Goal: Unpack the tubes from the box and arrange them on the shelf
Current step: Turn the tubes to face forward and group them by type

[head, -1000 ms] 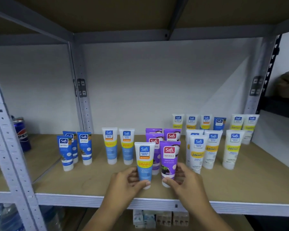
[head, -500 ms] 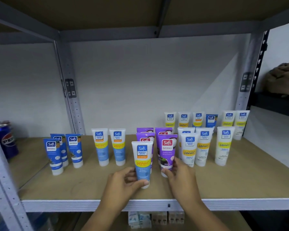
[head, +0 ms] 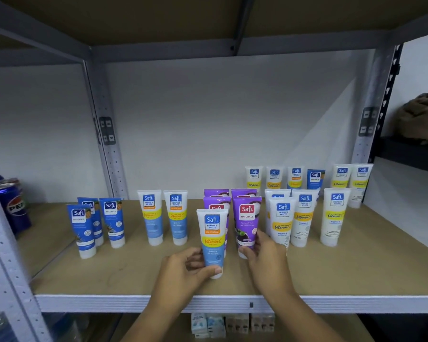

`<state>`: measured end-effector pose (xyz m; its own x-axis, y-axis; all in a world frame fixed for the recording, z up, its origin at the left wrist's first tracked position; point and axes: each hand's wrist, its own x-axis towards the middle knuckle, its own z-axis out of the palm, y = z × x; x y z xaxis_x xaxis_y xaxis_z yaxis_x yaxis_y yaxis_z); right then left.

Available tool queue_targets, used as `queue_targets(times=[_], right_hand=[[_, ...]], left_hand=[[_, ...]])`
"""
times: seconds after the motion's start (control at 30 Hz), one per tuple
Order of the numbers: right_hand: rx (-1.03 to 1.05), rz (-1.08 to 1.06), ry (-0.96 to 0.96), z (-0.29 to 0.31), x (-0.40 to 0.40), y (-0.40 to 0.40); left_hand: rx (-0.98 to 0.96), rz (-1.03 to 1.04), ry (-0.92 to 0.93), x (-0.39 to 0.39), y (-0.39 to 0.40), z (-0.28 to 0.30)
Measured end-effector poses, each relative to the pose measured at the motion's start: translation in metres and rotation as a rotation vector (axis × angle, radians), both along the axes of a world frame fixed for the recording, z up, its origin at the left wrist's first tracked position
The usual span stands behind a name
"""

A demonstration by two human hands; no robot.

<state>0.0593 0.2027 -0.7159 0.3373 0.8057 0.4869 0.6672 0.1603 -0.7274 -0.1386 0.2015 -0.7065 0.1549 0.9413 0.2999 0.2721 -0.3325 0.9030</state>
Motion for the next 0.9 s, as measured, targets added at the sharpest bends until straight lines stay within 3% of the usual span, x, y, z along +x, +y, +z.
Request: queue_targets(times=[0.77, 0.9], right_hand=[[-0.031, 0.045, 0.089, -0.009, 0.002, 0.003], [-0.002, -0.120, -0.021, -0.012, -0.001, -0.015]], left_hand=[[0.017, 0.015, 0.009, 0.000, 0.001, -0.004], [0.039, 0.007, 0.025, -0.001, -0.003, -0.004]])
